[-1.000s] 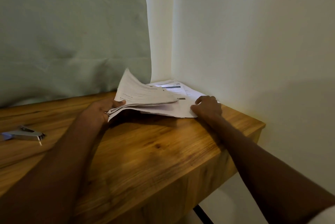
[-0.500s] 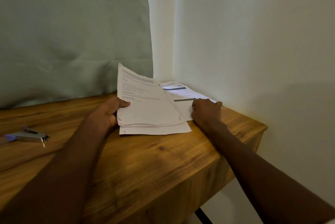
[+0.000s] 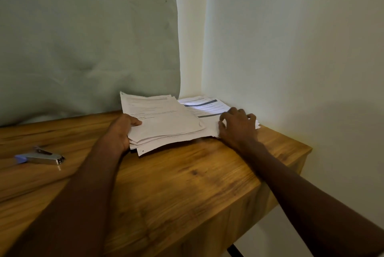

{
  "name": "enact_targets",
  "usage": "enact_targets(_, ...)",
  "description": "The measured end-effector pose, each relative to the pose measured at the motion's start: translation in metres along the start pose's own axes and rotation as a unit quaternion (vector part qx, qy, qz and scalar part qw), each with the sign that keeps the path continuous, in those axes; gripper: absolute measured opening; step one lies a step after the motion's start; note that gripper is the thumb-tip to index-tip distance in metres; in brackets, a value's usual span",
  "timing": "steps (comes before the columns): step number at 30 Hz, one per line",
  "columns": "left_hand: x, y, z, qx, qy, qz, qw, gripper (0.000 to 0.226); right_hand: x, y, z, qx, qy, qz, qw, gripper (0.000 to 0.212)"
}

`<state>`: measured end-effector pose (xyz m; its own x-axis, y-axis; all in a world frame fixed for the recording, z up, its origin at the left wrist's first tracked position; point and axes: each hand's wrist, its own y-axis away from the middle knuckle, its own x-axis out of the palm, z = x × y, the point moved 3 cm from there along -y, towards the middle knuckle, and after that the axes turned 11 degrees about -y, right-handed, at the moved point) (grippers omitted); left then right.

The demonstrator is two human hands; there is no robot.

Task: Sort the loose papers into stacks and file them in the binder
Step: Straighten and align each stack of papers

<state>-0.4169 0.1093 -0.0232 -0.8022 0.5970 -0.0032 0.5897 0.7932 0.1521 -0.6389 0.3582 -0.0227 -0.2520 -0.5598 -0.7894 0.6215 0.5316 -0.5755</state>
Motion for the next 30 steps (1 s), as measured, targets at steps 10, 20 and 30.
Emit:
enact_targets(10,-0.002,0.0,0.002,0.003,-0.001,-0.001,1.0,0.031,0.009,-0.002,-0.006,0.046,-0.052,0.084,0.994,0.029)
enact_targets(20,-0.05,0.058,-0.006,0.131,0.111,0.057,0.983,0.053,-0.017,0.015,0.018,-0.097,-0.13,-0.135,0.978,0.022)
enact_targets(30,-0.15,0.122,-0.03,0.215,0.083,0.024,0.973,0.054,-0.038,0.036,0.217,0.036,-0.764,0.284,0.579,0.058)
